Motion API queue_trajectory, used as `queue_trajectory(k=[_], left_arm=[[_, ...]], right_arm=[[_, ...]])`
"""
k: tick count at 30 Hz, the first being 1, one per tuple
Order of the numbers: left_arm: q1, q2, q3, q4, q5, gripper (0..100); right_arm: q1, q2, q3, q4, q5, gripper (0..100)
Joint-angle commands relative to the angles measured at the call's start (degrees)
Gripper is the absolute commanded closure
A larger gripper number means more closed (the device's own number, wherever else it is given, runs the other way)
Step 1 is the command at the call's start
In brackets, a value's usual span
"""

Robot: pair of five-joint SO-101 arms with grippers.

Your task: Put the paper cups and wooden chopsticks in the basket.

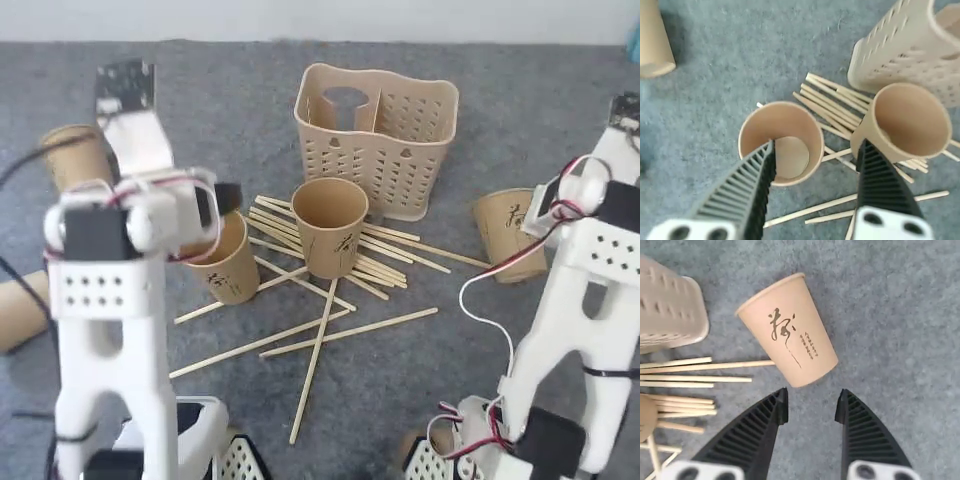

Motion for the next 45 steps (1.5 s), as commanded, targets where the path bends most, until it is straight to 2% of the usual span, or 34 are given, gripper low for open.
queue_trajectory(k=[1,6,13,16,23,32,40,45], left_arm=[[-0.4,-9.8,11.2,-7.3,0.3,75],[-4.5,-20.9,23.6,-15.0,-2.2,75],[-8.8,-21.0,33.2,-20.9,-3.8,75],[-8.8,-18.3,35.6,-24.8,-3.9,78],[-8.9,-14.9,35.9,-28.4,-4.0,95],[-8.9,-14.8,36.1,-28.7,-4.0,95],[-8.9,-14.8,36.2,-28.5,-4.0,95],[-8.9,-14.8,36.3,-28.7,-4.0,96]], right_arm=[[0.8,-2.3,3.0,-8.4,-1.1,84.6],[0.6,4.0,2.5,-15.9,-5.8,96.4],[-0.4,20.0,-8.3,-21.0,-13.8,96.8],[-2.4,27.8,-15.1,-20.2,-14.9,97.0],[-6.3,41.8,-32.0,-13.7,-14.9,97.2],[-6.0,47.3,-45.5,-3.4,-14.7,97.2],[-7.7,43.4,-48.1,-0.3,-15.0,97.2],[-9.5,46.1,-48.1,-1.5,-15.0,97.2]])
